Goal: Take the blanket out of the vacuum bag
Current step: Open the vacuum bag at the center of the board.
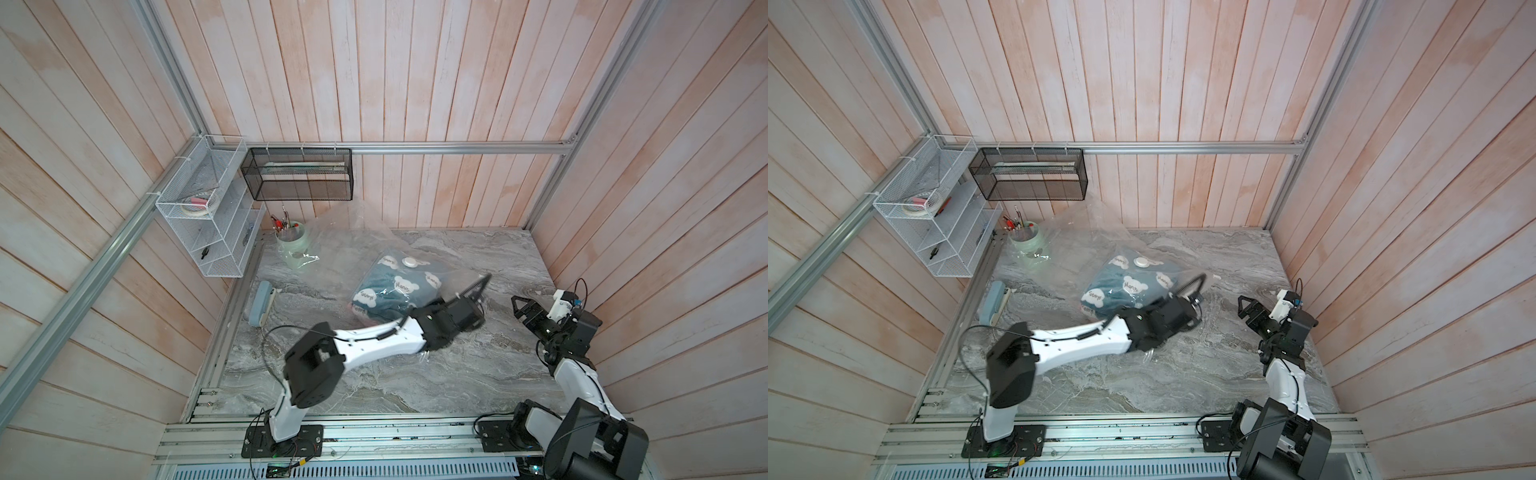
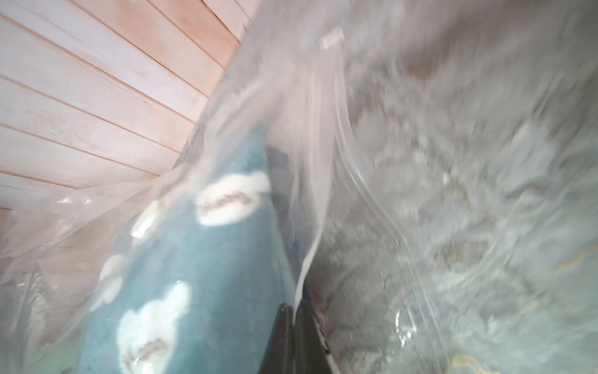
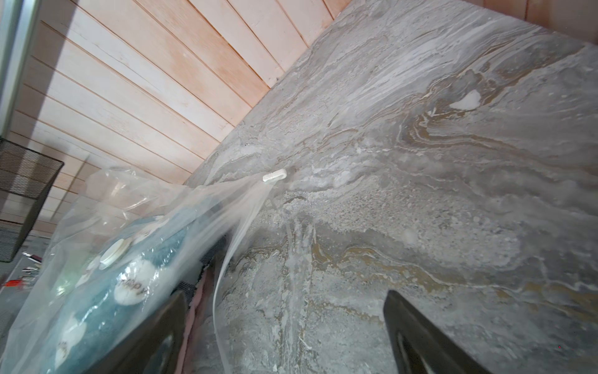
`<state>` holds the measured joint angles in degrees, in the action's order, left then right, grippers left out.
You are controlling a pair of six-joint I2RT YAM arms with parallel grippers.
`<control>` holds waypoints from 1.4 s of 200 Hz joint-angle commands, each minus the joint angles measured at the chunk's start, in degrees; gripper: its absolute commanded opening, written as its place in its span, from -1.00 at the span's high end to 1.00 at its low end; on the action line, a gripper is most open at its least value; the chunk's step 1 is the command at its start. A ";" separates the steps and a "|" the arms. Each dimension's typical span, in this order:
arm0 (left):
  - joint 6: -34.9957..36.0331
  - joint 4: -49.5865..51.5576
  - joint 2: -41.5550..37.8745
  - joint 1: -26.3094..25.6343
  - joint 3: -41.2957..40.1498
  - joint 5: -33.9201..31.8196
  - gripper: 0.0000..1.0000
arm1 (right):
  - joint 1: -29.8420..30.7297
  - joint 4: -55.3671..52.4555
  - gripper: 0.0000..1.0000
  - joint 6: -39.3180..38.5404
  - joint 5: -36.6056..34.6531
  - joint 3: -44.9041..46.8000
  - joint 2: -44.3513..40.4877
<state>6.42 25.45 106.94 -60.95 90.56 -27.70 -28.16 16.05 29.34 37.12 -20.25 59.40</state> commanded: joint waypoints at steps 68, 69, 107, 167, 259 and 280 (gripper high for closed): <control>-14.98 -26.04 -18.46 15.77 -20.21 35.82 1.00 | 15.37 10.67 -0.91 9.57 5.28 -1.10 -5.55; -15.09 -26.36 -18.57 15.77 -20.36 35.94 1.00 | 15.75 10.49 -0.90 9.49 5.04 -1.32 -5.58; -17.43 -32.14 -19.65 15.79 -25.16 37.18 1.00 | 24.61 10.83 -0.90 11.44 2.70 -4.84 -2.71; -19.77 -38.95 -21.76 15.68 -32.53 33.90 1.00 | 42.16 21.69 -0.88 22.46 -11.11 2.85 -2.90; -20.56 -44.14 -23.14 15.68 -35.64 32.27 1.00 | 53.39 42.96 -0.85 30.56 -20.26 3.05 14.77; -20.00 -44.18 -23.02 15.68 -35.46 32.54 1.00 | 56.36 47.35 -0.83 29.90 -22.54 2.07 19.09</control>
<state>-13.34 -15.49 85.23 -45.43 55.46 5.50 25.67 54.87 58.33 19.64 -17.69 74.87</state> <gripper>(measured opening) 0.044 0.922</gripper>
